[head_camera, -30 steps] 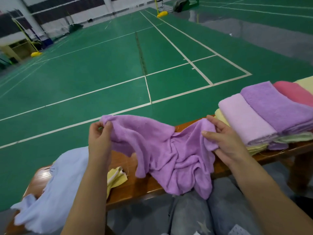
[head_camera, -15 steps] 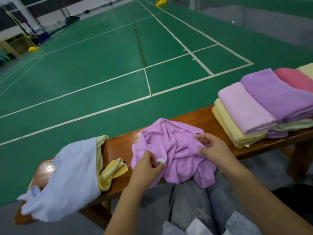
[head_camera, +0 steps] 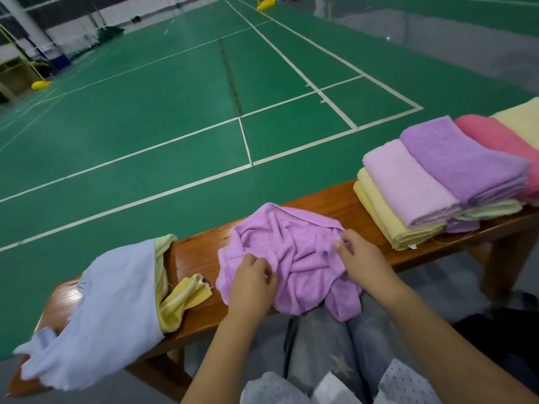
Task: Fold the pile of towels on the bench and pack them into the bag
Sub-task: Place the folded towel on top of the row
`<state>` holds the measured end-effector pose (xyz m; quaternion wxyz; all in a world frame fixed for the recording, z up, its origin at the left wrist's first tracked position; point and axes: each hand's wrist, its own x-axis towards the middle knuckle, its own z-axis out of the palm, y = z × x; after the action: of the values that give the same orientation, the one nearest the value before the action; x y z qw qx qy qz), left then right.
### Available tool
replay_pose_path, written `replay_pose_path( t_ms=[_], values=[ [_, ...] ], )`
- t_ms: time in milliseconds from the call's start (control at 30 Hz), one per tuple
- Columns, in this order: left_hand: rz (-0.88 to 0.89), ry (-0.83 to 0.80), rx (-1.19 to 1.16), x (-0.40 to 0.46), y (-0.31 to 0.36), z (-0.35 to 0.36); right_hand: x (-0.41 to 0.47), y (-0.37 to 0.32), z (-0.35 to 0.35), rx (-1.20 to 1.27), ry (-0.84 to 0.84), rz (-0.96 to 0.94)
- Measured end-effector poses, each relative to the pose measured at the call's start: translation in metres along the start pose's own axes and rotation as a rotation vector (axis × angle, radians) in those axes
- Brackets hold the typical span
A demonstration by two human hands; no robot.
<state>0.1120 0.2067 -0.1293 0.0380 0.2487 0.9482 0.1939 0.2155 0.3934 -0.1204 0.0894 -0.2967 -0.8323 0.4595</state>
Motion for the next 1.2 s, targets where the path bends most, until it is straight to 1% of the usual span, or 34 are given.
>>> replay_pose_path(
  t_ms=[67,167,233,267,333,433,500,533,600,667,733,867,900,1000,1067,1133,1200],
  values=[
    [-0.034,0.011,-0.02,0.003,0.002,0.001,-0.001,-0.005,0.003,0.101,-0.008,0.016],
    [-0.158,-0.016,-0.036,0.008,0.004,0.005,-0.005,-0.01,0.01,0.352,-0.086,0.116],
    [-0.189,-0.05,0.034,0.012,0.005,0.008,-0.006,-0.009,0.013,0.481,-0.141,0.184],
    [-0.197,-0.063,0.065,0.015,0.007,0.008,-0.006,-0.009,0.012,0.505,-0.17,0.198],
    [-0.218,-0.087,0.084,0.021,0.008,0.007,-0.005,-0.009,0.008,0.475,-0.211,0.177],
    [-0.273,-0.097,0.127,0.024,0.011,0.0,-0.004,-0.008,0.002,0.493,-0.188,0.127],
    [-0.235,-0.05,0.053,0.018,0.011,0.0,-0.003,-0.008,0.001,0.543,-0.14,0.136],
    [-0.198,-0.01,-0.049,0.013,0.011,-0.001,-0.003,-0.008,0.003,0.539,-0.109,0.135],
    [-0.133,0.034,-0.257,0.003,0.016,0.0,-0.004,-0.009,0.007,0.444,-0.053,0.097],
    [-0.096,0.014,-0.355,-0.003,0.024,0.002,-0.005,-0.008,0.012,0.258,-0.022,0.038],
    [-0.104,-0.027,-0.404,-0.006,0.031,0.007,-0.007,-0.006,0.018,0.102,-0.029,-0.011],
    [-0.188,-0.141,-0.473,-0.012,0.037,0.021,-0.009,0.002,0.028,-0.133,-0.237,-0.076],
    [-0.204,-0.163,-0.489,-0.014,0.038,0.024,-0.009,0.004,0.029,-0.189,-0.248,-0.084],
    [-0.214,-0.186,-0.529,-0.017,0.041,0.027,-0.007,0.009,0.034,-0.275,-0.18,-0.131],
    [-0.227,-0.174,-0.548,-0.018,0.043,0.026,-0.008,0.007,0.038,-0.414,-0.146,-0.139],
    [-0.246,-0.154,-0.559,-0.018,0.042,0.025,-0.01,0.006,0.043,-0.594,-0.143,-0.19],
    [-0.273,-0.144,-0.58,-0.019,0.041,0.023,-0.012,0.008,0.047,-0.678,-0.151,-0.226]
  ],
)
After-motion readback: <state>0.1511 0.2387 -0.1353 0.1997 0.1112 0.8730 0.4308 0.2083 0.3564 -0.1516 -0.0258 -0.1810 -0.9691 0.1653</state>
